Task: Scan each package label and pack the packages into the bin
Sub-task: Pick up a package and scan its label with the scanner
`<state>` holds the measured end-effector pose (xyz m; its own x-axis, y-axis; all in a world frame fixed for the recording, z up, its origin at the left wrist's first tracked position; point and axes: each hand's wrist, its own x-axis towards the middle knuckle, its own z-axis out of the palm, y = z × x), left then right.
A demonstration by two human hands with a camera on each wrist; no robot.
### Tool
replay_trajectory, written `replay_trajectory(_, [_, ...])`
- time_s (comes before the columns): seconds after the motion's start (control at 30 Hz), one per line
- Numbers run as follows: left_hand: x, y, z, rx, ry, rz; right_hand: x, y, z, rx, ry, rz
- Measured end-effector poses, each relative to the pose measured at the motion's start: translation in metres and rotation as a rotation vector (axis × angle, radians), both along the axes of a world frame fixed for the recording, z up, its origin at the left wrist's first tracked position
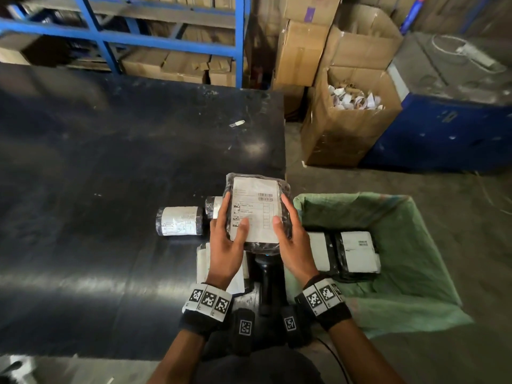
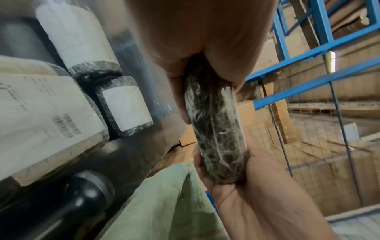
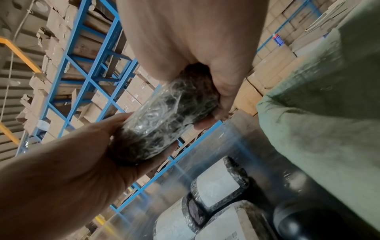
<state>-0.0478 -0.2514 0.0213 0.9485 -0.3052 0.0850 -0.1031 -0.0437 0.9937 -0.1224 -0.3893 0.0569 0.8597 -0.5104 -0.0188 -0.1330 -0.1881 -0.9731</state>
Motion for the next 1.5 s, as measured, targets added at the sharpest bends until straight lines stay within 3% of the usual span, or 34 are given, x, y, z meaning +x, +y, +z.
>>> replay_trajectory(0.17, [-0.017,-0.048,0.004,0.035,0.039,-0.135,-0.032,-0.049,0.007,-0.031,0.042,-0.068])
replay_trajectory(0.27, [-0.025,-0.077,0.005,0.236,0.041,-0.287,-0.054,-0.092,0.013,-0.079,0.093,-0.129])
replay_trajectory(0.47, [-0.049,-0.129,-0.024,0.693,-0.314,-0.281,-0.084,-0.195,-0.004,-0.093,0.379,-0.095])
replay_trajectory(0.67, [-0.07,-0.138,-0.071,0.97,-0.444,-0.39,-0.059,-0.26,-0.071,-0.118,0.763,0.102])
replay_trajectory(0.93, [-0.069,-0.132,-0.079,1.002,-0.469,-0.42,-0.019,-0.246,-0.13,-0.045,0.764,0.16])
replay_trajectory(1.1, [-0.065,-0.131,-0.082,0.998,-0.448,-0.421,-0.025,-0.22,-0.16,-0.031,0.702,0.061])
replay_trajectory(1.2, [-0.065,-0.129,-0.086,0.989,-0.437,-0.418,-0.034,-0.206,-0.179,-0.065,0.816,0.12])
replay_trajectory(1.4, [-0.057,-0.127,-0.08,0.95,-0.369,-0.482,-0.018,-0.212,-0.172,-0.063,1.001,0.181])
replay_trajectory(1.5, [-0.037,-0.118,-0.069,0.791,-0.275,-0.562,-0.001,-0.218,-0.148,-0.118,1.036,0.17])
